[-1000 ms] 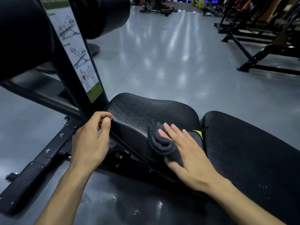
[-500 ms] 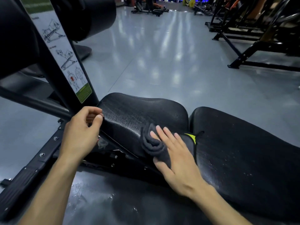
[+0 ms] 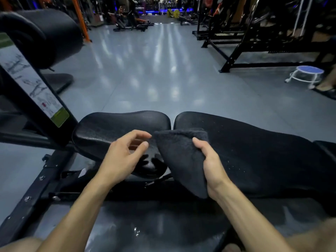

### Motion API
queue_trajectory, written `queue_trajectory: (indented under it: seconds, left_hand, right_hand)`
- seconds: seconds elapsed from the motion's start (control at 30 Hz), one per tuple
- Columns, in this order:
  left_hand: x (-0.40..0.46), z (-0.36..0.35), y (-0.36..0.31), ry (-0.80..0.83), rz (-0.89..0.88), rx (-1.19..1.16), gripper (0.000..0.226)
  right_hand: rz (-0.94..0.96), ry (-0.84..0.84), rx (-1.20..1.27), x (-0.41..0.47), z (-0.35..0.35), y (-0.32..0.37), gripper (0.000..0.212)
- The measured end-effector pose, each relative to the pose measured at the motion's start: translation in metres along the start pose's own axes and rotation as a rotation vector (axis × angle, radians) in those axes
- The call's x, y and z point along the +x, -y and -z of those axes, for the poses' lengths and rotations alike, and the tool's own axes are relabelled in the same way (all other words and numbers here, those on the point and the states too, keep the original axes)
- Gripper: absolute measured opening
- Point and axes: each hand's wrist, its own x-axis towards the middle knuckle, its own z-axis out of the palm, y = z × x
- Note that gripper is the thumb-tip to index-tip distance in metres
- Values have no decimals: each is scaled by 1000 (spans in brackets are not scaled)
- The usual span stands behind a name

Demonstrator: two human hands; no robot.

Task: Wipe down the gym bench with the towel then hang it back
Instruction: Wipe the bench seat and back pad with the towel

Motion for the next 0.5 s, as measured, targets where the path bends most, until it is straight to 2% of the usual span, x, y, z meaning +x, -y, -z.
queue_trajectory:
  seconds: [0.1, 0.2, 0.3, 0.4, 0.5]
  left_hand:
    - [-2, -14, -15, 173, -29, 166, 18]
    - [-4, -24, -29, 300, -78, 336, 14]
    - [1, -29, -34, 365, -151, 449, 16]
    - [7, -42, -26, 416, -238, 566, 23]
    - [9, -56, -8, 464, -308, 675, 30]
  right_hand:
    - [107, -70, 141, -22, 46, 23, 43]
    - [254, -173, 127, -44, 95, 46, 44]
    - [313, -298, -48, -50, 135, 47, 52]
    - [344, -427, -334, -46, 156, 27, 51]
    - [206, -538, -630, -34, 154, -8, 63]
